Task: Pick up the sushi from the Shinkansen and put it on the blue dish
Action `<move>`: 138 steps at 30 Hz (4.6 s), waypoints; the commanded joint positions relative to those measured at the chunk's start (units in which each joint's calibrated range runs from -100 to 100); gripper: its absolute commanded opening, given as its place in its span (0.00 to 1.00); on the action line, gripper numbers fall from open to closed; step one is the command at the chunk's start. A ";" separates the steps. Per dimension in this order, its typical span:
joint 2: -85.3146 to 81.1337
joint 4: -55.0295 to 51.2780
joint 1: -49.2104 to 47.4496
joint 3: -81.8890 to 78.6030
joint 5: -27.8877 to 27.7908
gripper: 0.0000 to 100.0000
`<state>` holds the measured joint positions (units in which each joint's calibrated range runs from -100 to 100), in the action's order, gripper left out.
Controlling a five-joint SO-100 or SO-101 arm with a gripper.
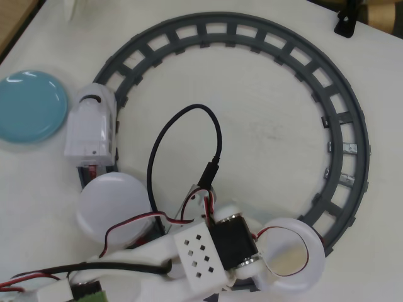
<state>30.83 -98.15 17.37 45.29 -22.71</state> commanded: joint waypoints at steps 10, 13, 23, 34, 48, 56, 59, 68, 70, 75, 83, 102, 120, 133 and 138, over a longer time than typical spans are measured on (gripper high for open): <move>-11.54 -1.08 -8.57 -1.65 3.20 0.09; -17.68 -1.08 -15.87 -6.42 5.14 0.09; -22.16 -0.57 -38.49 -13.55 12.88 0.09; -19.84 3.33 -58.57 -13.10 18.37 0.09; -6.90 9.36 -73.00 -7.78 21.35 0.10; 0.73 10.55 -73.27 -3.45 20.93 0.10; 3.39 12.25 -73.27 -1.19 20.83 0.10; 11.68 14.54 -73.27 7.01 19.89 0.10; 13.92 14.63 -73.27 8.72 19.83 0.10; 18.65 14.12 -73.18 12.51 19.83 0.11; 19.73 13.18 -73.09 13.95 19.83 0.20; 10.19 -1.17 -74.50 23.42 20.04 0.28; -38.75 5.54 -73.35 -31.94 21.40 0.28; -80.81 46.30 -78.02 -101.92 25.33 0.28; -93.50 50.81 -79.52 -118.51 25.27 0.27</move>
<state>-55.12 -50.08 -61.42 -66.15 2.12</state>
